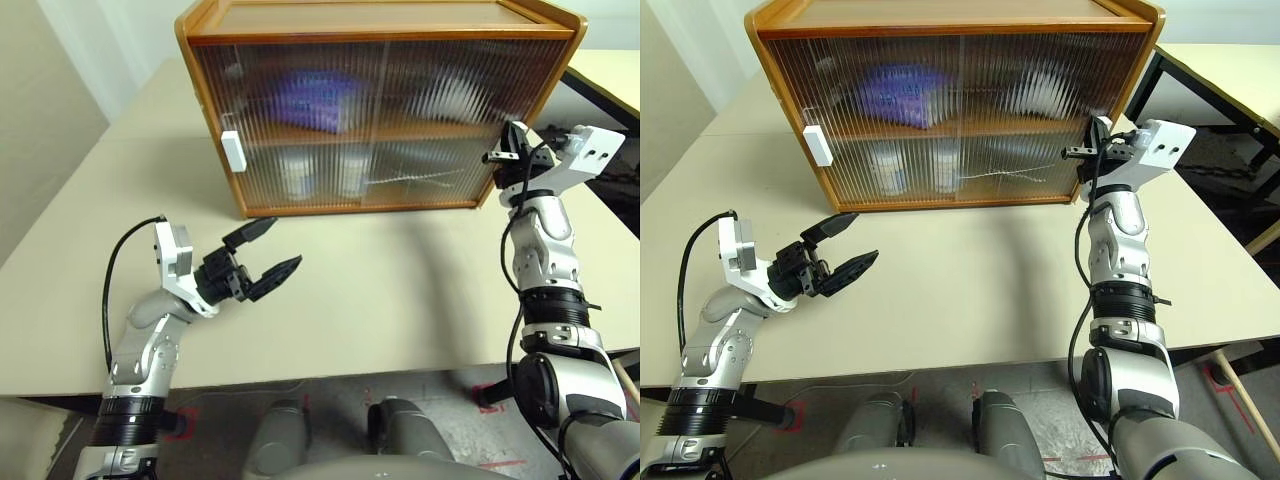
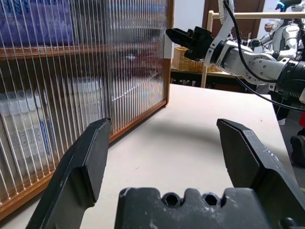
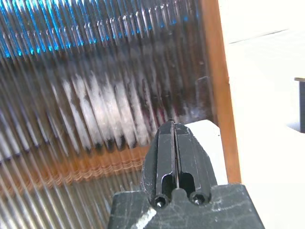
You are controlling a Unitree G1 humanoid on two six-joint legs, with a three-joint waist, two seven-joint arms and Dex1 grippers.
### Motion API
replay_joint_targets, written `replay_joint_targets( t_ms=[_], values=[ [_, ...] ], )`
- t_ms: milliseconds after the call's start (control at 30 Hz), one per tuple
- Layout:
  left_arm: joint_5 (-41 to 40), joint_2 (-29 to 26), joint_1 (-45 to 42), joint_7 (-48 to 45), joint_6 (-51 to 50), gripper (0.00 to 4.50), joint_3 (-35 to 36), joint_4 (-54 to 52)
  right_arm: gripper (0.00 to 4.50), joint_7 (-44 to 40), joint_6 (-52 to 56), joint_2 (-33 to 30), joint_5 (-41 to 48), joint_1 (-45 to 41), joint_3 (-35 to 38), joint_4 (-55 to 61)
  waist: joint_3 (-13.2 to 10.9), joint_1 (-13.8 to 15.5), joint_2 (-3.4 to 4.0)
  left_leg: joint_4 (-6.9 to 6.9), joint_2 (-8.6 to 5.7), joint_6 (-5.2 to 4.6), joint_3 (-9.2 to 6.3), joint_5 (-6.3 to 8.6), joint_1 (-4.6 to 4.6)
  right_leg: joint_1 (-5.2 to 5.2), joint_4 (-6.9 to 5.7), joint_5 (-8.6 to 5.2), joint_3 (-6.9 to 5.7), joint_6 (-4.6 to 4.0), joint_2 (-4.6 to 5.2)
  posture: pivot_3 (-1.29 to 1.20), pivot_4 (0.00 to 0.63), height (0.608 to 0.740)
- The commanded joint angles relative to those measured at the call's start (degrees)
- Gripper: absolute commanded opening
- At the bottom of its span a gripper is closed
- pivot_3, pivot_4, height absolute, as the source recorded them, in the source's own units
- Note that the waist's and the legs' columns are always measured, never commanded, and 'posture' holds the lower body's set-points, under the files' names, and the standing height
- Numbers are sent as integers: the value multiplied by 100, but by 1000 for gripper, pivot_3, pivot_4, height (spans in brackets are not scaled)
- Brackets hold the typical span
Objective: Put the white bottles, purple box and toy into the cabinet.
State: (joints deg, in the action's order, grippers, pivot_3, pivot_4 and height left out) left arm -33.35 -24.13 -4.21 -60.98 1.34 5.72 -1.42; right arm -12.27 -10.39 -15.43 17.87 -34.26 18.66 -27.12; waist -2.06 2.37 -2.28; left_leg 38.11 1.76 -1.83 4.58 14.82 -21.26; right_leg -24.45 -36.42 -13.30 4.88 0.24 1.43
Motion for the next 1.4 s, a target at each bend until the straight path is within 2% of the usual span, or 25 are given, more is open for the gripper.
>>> replay_joint_targets(
  t_ms=[33,233,267,367,467,567,667,833,967,1033,1233,1400],
  values=[
    [30,-72,35,-40,-38,4500,24,-23,29,40,25,-64,13,160,78,136,0,17,0,0,-1,0,-1,0,0,0,0,0,-1,0,1,183,2,740],
    [-12,-187,112,-23,-35,4500,181,-32,29,-254,244,-93,168,474,11,627,0,4,0,-1,-1,0,0,0,-1,0,1,-3,-1,4,4,181,6,740],
    [-17,-201,123,12,-37,4500,230,-36,236,-487,236,-65,310,546,-21,774,0,2,0,-1,-1,0,0,0,-1,0,1,-4,-1,4,4,181,6,740],
    [0,-235,154,177,14,4500,456,-8,1018,-1240,282,-91,556,909,-271,1319,-1,0,1,-2,3,0,-1,0,1,0,0,-4,-1,4,0,176,12,740],
    [54,-261,176,492,95,4500,799,85,2183,-1677,477,-115,976,1364,-213,1807,-1,-8,1,-3,6,0,-3,0,2,1,0,-5,-3,4,-1,171,17,740],
    [166,-351,293,923,-36,4500,1096,188,3369,-2490,597,-375,1340,1989,-134,1997,-4,-2,-3,-3,5,0,-3,0,4,6,1,-8,-5,7,6,172,23,740],
    [340,-414,342,1213,-12,4500,1228,367,4381,-2843,718,-619,1480,2321,38,1623,-21,5,4,-3,-1,0,-2,0,7,8,1,-11,-13,6,35,169,31,740],
    [963,-392,126,2254,206,4500,1464,887,4467,-2969,431,-1092,1369,2127,588,-584,-63,15,-35,-2,-11,0,3,0,22,25,8,-40,-32,-47,43,152,36,740],
    [1416,-438,-110,3023,424,4500,1669,1363,4467,-3388,-308,-1280,1219,1626,761,-1969,-90,-38,-39,-2,-10,-3,10,-1,21,23,9,-22,-24,-34,39,151,33,740],
    [1534,-482,-94,3502,0,4500,1790,1611,4467,-3726,-536,-1418,1168,1320,776,-2620,-90,-106,-38,-5,-9,-4,12,-2,16,28,8,-5,-16,-8,33,157,32,740],
    [1536,-632,123,3590,-184,4500,1869,1541,4467,-4507,-892,-1590,1181,812,838,-3511,-110,-144,-70,-19,-1,1,12,1,39,32,11,-8,-21,7,32,175,40,740],
    [1493,-482,174,3696,-309,4500,1807,1454,4467,-4599,-942,-1747,1124,577,924,-3876,-111,-102,-68,-21,-7,6,12,4,36,32,12,-6,-24,1,57,161,19,740]
  ],
)
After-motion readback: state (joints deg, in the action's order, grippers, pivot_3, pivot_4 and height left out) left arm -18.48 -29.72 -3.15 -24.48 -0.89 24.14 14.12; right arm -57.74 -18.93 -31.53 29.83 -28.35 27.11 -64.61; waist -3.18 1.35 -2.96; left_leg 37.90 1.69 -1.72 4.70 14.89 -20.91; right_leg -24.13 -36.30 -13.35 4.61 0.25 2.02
